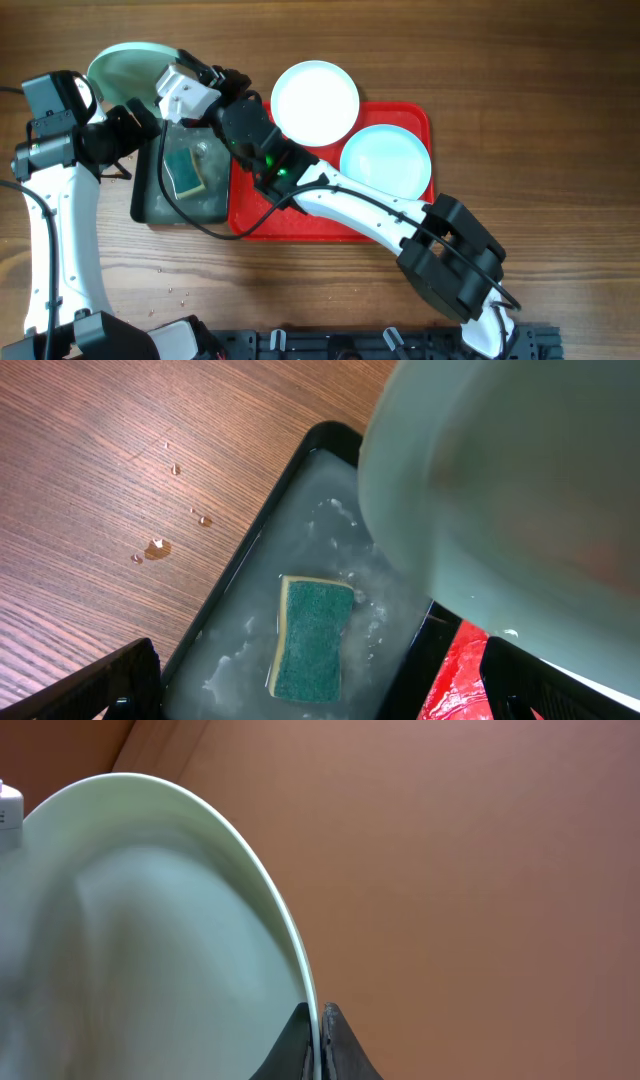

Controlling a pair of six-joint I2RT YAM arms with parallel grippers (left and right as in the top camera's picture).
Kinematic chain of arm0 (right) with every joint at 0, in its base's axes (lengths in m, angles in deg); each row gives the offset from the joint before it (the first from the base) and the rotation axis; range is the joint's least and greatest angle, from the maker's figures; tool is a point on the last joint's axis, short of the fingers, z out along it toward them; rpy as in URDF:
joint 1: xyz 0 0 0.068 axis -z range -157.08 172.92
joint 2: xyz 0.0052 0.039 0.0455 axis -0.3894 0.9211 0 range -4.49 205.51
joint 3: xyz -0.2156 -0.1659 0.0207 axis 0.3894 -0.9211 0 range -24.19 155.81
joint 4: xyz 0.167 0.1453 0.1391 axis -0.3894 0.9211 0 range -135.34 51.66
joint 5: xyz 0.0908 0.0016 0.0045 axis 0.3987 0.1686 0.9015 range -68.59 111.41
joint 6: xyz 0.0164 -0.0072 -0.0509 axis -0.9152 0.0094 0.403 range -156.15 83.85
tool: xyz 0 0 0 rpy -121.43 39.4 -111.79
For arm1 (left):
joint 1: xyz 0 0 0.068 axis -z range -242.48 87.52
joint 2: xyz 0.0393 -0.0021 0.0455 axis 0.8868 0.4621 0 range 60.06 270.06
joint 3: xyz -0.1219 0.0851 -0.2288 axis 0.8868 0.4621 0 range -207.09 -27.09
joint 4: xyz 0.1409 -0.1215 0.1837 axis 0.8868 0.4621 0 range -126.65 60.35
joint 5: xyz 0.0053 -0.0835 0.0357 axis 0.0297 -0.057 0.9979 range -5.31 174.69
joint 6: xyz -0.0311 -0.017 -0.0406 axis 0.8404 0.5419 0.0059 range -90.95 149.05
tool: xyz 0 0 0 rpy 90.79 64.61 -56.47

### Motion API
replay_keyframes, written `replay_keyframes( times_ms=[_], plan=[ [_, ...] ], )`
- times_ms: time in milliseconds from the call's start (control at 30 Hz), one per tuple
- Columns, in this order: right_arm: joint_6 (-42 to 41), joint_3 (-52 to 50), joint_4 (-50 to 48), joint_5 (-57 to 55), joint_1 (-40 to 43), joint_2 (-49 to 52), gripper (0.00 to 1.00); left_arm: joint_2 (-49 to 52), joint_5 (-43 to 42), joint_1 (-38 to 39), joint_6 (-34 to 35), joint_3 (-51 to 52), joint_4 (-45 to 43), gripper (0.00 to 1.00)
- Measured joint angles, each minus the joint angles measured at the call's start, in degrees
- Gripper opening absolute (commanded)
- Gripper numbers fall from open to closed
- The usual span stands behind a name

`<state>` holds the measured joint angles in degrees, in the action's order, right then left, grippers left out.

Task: Clean dirty plates on tray and stack at the side
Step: 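Carry the blue plate right and set it on the table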

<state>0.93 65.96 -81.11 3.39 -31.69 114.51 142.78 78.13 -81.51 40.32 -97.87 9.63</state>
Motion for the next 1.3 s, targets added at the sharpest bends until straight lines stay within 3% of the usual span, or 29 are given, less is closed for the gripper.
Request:
replay_keyframes(
  times_ms=[533,700,933,1133,1300],
  plan=[
    [0.9,0.0,1.4,0.0,0.2,0.0,0.04,0.0,0.0,0.0,0.0,0.0,0.0,1.0],
    [-18.9,0.4,14.4,1.2,3.1,0.0,0.04,0.0,0.0,0.0,0.0,0.0,0.0,1.0],
    [-47.7,0.5,34.2,14.5,7.9,0.0,0.04,0.0,-0.2,0.0,0.0,0.0,0.0,1.0],
    [-57.9,0.5,36.5,16.9,8.2,0.0,0.04,0.0,-0.2,0.0,0.0,0.0,0.0,1.0],
    [-62.3,0.3,48.0,20.4,15.2,-4.7,0.04,0.0,-0.2,0.0,0.0,0.0,0.0,1.0]
  ],
)
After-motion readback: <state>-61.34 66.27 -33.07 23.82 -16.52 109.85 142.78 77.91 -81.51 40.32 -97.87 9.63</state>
